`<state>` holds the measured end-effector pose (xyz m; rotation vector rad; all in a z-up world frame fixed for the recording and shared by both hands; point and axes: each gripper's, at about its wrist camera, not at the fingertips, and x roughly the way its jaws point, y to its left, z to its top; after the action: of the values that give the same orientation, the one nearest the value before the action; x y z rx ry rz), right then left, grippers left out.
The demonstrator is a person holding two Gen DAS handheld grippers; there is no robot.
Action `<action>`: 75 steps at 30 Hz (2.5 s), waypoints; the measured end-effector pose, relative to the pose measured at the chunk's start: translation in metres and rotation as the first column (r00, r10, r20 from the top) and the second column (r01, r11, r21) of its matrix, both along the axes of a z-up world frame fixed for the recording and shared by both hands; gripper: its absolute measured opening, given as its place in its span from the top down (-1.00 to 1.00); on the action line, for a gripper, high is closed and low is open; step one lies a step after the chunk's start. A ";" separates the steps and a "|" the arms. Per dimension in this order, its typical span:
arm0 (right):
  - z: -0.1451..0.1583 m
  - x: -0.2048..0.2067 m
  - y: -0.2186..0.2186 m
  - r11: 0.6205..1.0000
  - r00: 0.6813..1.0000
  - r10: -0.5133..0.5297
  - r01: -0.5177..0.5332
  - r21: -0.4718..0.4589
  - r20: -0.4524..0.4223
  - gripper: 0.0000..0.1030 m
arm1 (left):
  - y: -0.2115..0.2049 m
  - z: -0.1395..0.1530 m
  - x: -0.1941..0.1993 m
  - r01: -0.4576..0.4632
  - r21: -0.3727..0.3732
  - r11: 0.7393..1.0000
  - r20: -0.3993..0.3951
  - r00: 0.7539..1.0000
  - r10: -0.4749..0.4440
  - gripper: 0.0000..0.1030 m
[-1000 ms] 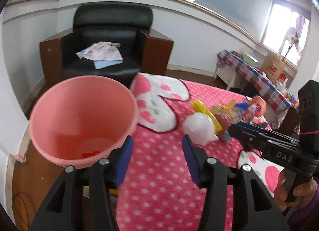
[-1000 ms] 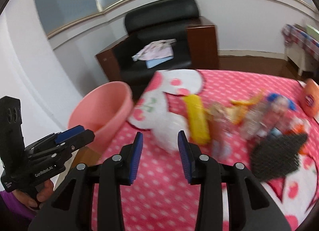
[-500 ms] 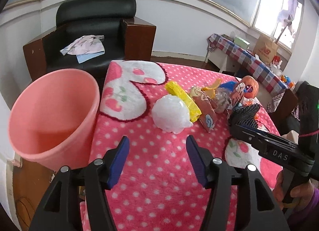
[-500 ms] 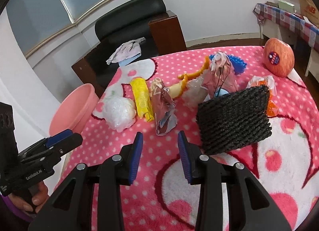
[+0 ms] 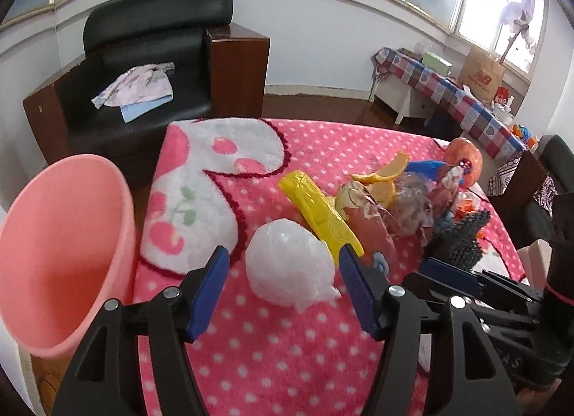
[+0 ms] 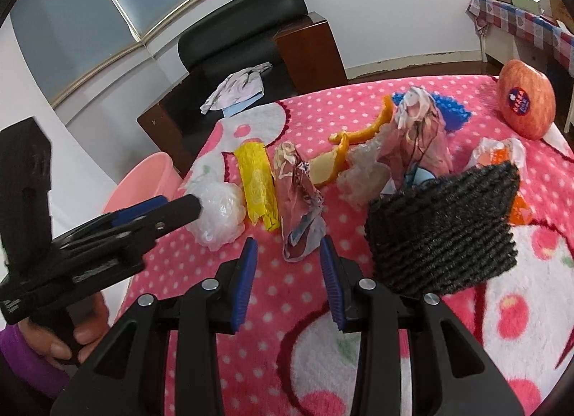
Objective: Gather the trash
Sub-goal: 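Grasp the white plastic bag with the left gripper while the right grasps a wrapper, then carry the bag and wrapper over the pink bucket and release both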
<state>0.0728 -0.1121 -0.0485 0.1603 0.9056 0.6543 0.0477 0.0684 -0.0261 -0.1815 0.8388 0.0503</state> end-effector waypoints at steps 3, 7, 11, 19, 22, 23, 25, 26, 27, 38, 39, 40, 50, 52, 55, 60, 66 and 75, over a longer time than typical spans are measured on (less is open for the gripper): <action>-0.002 0.004 0.005 1.000 1.000 0.007 -0.007 0.000 -0.009 0.28 | 0.001 -0.008 0.007 0.001 -0.011 1.000 -0.027 1.000 -0.002 -0.20; -0.006 0.010 0.010 1.000 1.000 0.016 -0.016 -0.004 -0.023 0.28 | 0.002 -0.017 0.007 0.009 -0.031 0.999 -0.049 0.999 -0.010 0.13; -0.009 0.016 0.014 1.000 0.999 0.014 -0.014 -0.008 -0.032 0.28 | 0.004 -0.018 0.003 0.008 -0.041 0.999 -0.041 0.999 -0.010 0.49; -0.013 0.022 0.017 1.000 1.000 -0.005 0.005 -0.011 -0.028 0.28 | 0.009 -0.006 -0.014 0.007 -0.050 0.999 0.003 1.000 -0.007 0.67; -0.015 0.024 0.020 1.000 0.999 -0.004 0.004 -0.016 -0.037 0.29 | 0.007 -0.001 -0.023 0.014 -0.037 0.999 0.021 1.000 -0.013 0.67; -0.016 0.024 0.021 1.000 0.999 -0.003 0.002 -0.017 -0.037 0.29 | 0.007 0.000 -0.026 0.015 -0.040 0.999 0.024 1.000 -0.014 0.67; -0.017 0.024 0.022 1.000 0.999 0.001 -0.002 -0.018 -0.037 0.58 | 0.008 0.001 -0.031 0.014 -0.045 0.999 0.029 0.999 -0.013 0.67; -0.017 0.023 0.022 1.000 0.999 0.001 -0.002 -0.019 -0.037 0.72 | 0.008 0.002 -0.033 0.013 -0.048 0.999 0.032 0.999 -0.011 0.67; -0.016 0.023 0.021 1.000 0.999 0.003 -0.004 -0.016 -0.036 0.77 | 0.009 0.003 -0.035 0.012 -0.049 0.999 0.034 0.999 -0.010 0.67; 0.017 -0.003 -0.003 0.999 0.998 -0.030 0.028 0.033 0.049 0.84 | 0.014 0.017 -0.057 0.002 -0.053 0.999 0.091 0.996 0.003 0.67; 0.021 -0.005 -0.004 0.999 0.998 -0.031 0.029 0.036 0.059 0.84 | 0.014 0.020 -0.060 0.001 -0.054 0.999 0.102 0.995 0.005 0.67; 0.024 -0.008 -0.005 0.999 0.997 -0.032 0.030 0.038 0.067 0.84 | 0.015 0.021 -0.062 0.000 -0.054 0.999 0.109 0.994 0.006 0.67; 0.050 -0.029 0.016 0.998 0.989 0.039 -0.045 0.039 0.143 0.84 | 0.030 0.041 -0.090 -0.059 -0.029 0.998 0.191 0.980 0.063 0.67; 0.054 -0.032 0.028 0.996 0.986 0.069 -0.076 0.039 0.153 0.84 | 0.039 0.045 -0.099 -0.087 -0.027 0.996 0.205 0.975 0.090 0.67; 0.061 -0.035 0.049 0.992 0.979 0.115 -0.123 0.039 0.168 0.84 | 0.053 0.048 -0.109 -0.128 -0.025 0.991 0.220 0.967 0.131 0.67; 0.070 -0.037 0.086 0.978 0.964 0.192 -0.203 0.043 0.186 0.84 | 0.084 0.050 -0.126 -0.214 -0.029 0.976 0.230 0.949 0.215 0.67; 0.068 -0.041 0.130 0.955 0.943 0.285 -0.295 0.033 0.174 0.84 | 0.121 0.046 -0.144 -0.307 -0.036 0.951 0.226 0.925 0.307 0.67; 0.060 -0.043 0.190 0.916 0.910 0.394 -0.400 0.024 0.128 0.84 | 0.161 0.031 -0.154 -0.395 -0.034 0.918 0.179 0.901 0.395 0.67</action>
<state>0.0295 0.0783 0.0114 -0.0232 0.8104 1.0558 -0.1065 0.2296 0.0045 -0.3477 0.6075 0.4118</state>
